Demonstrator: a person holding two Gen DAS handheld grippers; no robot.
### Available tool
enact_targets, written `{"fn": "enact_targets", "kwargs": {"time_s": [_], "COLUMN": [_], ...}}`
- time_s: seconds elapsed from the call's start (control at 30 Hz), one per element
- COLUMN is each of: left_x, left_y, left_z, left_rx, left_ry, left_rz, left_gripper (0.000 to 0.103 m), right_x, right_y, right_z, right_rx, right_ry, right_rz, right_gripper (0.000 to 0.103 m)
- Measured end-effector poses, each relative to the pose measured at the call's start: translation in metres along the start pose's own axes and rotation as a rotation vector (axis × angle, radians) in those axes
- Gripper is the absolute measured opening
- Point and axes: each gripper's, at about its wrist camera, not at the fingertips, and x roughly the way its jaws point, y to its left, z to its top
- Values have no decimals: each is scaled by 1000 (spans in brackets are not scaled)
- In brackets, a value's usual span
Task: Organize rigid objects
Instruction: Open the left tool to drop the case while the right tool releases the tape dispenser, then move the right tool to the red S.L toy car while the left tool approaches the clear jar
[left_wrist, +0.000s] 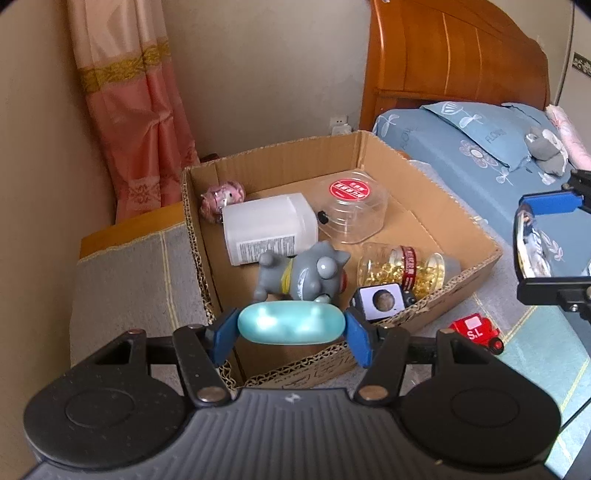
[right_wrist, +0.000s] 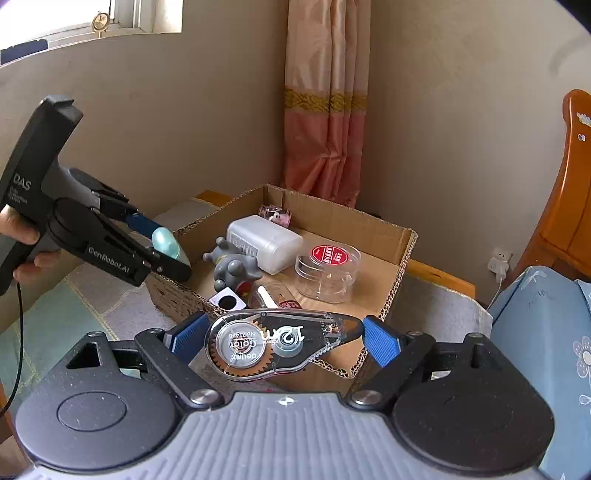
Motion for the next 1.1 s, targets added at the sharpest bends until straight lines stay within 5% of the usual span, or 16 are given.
{"fn": "enact_targets", "kwargs": {"time_s": [0.17,0.3,0.87,1.1], "left_x": [-3,-14,-81,-88], "left_y": [-1,-2,-6,-8], "left_z": [0,-3,-28,-35], "left_rx": [-16,-15,-45,-55], "left_ry": [-5,-37,-120,-123], "left_rz": [12,35,77,68], "left_gripper": [66,98,100,100], "right_x": [3,7,63,45], "right_y": [-3,-7,-24,-16], "right_z": [1,5,48,41], "right_rx": [19,41,149,143], "right_ry": [2,-1,49,36], "right_rz": [-4,-5,-79,-92], "right_gripper": [92,92,97,103]}}
